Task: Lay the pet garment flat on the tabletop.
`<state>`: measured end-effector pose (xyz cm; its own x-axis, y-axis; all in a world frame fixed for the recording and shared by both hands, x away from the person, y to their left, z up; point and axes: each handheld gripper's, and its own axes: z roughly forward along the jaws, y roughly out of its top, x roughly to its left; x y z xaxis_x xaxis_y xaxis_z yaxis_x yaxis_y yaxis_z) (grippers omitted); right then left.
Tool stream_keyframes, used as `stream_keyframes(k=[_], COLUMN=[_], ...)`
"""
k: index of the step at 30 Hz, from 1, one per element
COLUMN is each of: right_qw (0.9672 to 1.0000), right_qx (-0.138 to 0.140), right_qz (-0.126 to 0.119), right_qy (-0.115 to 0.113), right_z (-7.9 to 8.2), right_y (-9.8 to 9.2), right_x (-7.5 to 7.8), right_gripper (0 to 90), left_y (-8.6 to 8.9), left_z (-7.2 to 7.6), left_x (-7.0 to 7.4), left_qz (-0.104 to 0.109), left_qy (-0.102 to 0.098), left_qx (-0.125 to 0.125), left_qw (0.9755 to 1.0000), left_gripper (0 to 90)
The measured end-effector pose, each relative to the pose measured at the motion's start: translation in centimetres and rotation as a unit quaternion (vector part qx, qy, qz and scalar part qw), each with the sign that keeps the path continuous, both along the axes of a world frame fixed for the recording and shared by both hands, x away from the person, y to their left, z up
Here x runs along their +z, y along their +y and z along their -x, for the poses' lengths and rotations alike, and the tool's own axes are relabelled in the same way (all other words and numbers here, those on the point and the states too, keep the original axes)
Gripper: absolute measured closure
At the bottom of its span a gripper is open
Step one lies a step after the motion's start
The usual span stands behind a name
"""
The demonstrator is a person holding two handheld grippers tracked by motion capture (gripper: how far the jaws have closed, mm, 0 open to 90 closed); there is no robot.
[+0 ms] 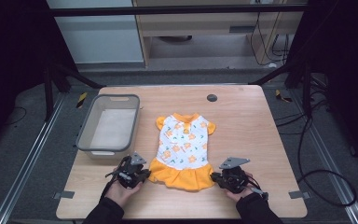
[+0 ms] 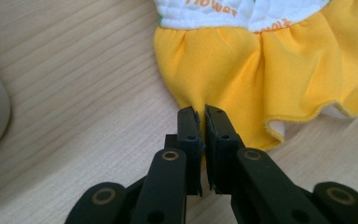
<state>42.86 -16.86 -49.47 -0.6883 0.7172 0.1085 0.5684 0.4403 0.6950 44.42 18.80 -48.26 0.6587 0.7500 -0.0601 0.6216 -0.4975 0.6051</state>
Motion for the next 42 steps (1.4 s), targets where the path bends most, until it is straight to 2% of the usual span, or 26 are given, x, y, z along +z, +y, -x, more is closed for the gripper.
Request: stream_keyframes(k=[3, 5, 7, 10, 13, 14, 16, 17, 18, 19, 20, 22, 23, 25, 26, 27, 28, 29, 30, 31, 34, 36, 37, 38, 40, 42], right_qw=[0.9998, 0.9996, 0.9994, 0.9995, 0.9996, 0.9995, 0.9993, 0.9987, 0.9984, 0.9984, 0.9978, 0.9963, 0.9956, 0.9945, 0.9937, 0.9937, 0.9935, 0.9926, 0.9924, 0.9924, 0.9931, 0.994, 0.994, 0.9952, 0.9961, 0.9964], right_qx=[-0.009, -0.011, -0.02, -0.028, -0.027, -0.025, -0.026, -0.025, -0.026, -0.026, -0.03, -0.035, -0.036, -0.039, -0.042, -0.042, -0.043, -0.049, -0.051, -0.051, -0.049, -0.047, -0.047, -0.044, -0.043, -0.042], right_qz=[-0.02, -0.024, -0.028, -0.006, -0.002, -0.008, -0.011, -0.022, -0.022, -0.022, -0.026, -0.036, -0.042, -0.05, -0.055, -0.055, -0.057, -0.068, -0.071, -0.071, -0.064, -0.058, -0.058, -0.049, -0.038, -0.036], right_qy=[0.0, 0.0, -0.007, -0.011, -0.007, -0.017, -0.024, -0.038, -0.046, -0.046, -0.054, -0.069, -0.076, -0.084, -0.088, -0.088, -0.088, -0.088, -0.087, -0.087, -0.084, -0.08, -0.08, -0.072, -0.066, -0.064], right_z=[-0.1, 0.0, 0.0, 0.1, 0.0, 0.1, 0.1, 0.1, 0.0, 0.0, -0.2, -0.8, -1.3, -2.2, -3.2, -3.2, -3.6, -4.8, -5.2, -5.2, -6.9, -7.4, -7.4, -7.8, -7.9, -7.9], right_y=[-1.1, -1.4, -2.3, -2.8, -2.9, -2.9, -2.9, -3.0, -3.0, -3.0, -3.0, -3.0, -2.9, -2.6, -2.2, -2.2, -2.0, -1.3, -1.1, -1.1, 0.8, 1.4, 1.4, 1.9, 2.3, 2.3], right_x=[0.8, 1.0, 1.3, 1.2, 1.1, 1.3, 1.5, 2.1, 2.3, 2.3, 2.6, 3.1, 3.4, 3.6, 3.6, 3.6, 3.5, 3.4, 3.3, 3.3, 2.2, 1.6, 1.6, 0.9, 0.4, 0.2], right_gripper=[86.1, 85.8, 84.6, 82.2, 77.3, 73.9, 73.2, 72.3, 72.3, 72.3, 72.6, 77.1, 79.6, 83.2, 85.7, 85.7, 86.4, 87.6, 88.1, 88.1, 88.1, 87.9, 87.9, 87.5, 87.3, 87.2], left_y=[0.1, 0.0, -0.5, -1.3, -1.3, -1.1, -0.7, -0.3, -0.2, -0.2, -0.2, -0.4, -0.6, -1.0, -1.2, -1.4, -1.7, -2.4, -2.8, -2.8, -4.2, -4.9, -4.9, -5.1, -5.2, -5.2], left_z=[0.8, 1.3, 1.8, 2.2, 2.6, 2.7, 2.8, 2.7, 2.5, 2.5, 2.2, 1.5, 1.1, 0.1, -0.5, -1.0, -1.7, -2.8, -3.4, -3.4, -4.9, -5.8, -5.8, -5.9, -6.0, -6.0], left_x=[0.3, 0.4, 0.3, 0.0, 0.4, 0.6, 1.2, 1.8, 2.1, 2.1, 2.6, 3.3, 3.5, 3.9, 4.0, 4.1, 4.2, 4.1, 4.0, 4.0, 3.2, 2.1, 2.1, 1.7, 1.1, 0.6], left_qz=[0.019, 0.023, 0.018, 0.0, -0.011, -0.004, 0.005, 0.017, 0.019, 0.019, 0.012, 0.001, 0.005, 0.016, 0.02, 0.026, 0.041, 0.056, 0.064, 0.064, 0.06, 0.06, 0.06, 0.051, 0.034, 0.028], left_qy=[0.006, 0.01, 0.004, -0.006, -0.037, -0.045, -0.065, -0.079, -0.091, -0.091, -0.109, -0.127, -0.13, -0.129, -0.127, -0.125, -0.122, -0.113, -0.108, -0.108, -0.096, -0.075, -0.075, -0.069, -0.065, -0.053], left_qx=[-0.005, -0.016, -0.023, -0.032, -0.027, -0.023, -0.015, -0.012, -0.012, -0.012, -0.017, -0.013, -0.013, -0.007, -0.006, -0.003, 0.0, 0.0, -0.002, -0.002, -0.01, -0.011, -0.011, -0.011, -0.016, -0.018], left_qw=[0.9998, 0.9996, 0.9996, 0.9995, 0.9989, 0.9987, 0.9977, 0.9967, 0.9956, 0.9956, 0.9938, 0.9918, 0.9914, 0.9915, 0.9916, 0.9917, 0.9917, 0.992, 0.9921, 0.9921, 0.9935, 0.9953, 0.9953, 0.9962, 0.9972, 0.9981], left_gripper=[85.3, 85.3, 84.7, 81.3, 66.0, 58.3, 55.7, 53.6, 53.8, 56.7, 56.7, 60.0, 62.4, 65.3, 68.8, 68.8, 69.3, 71.2, 71.5, 71.8, 71.7, 71.7, 71.6, 71.6, 71.6, 71.6])
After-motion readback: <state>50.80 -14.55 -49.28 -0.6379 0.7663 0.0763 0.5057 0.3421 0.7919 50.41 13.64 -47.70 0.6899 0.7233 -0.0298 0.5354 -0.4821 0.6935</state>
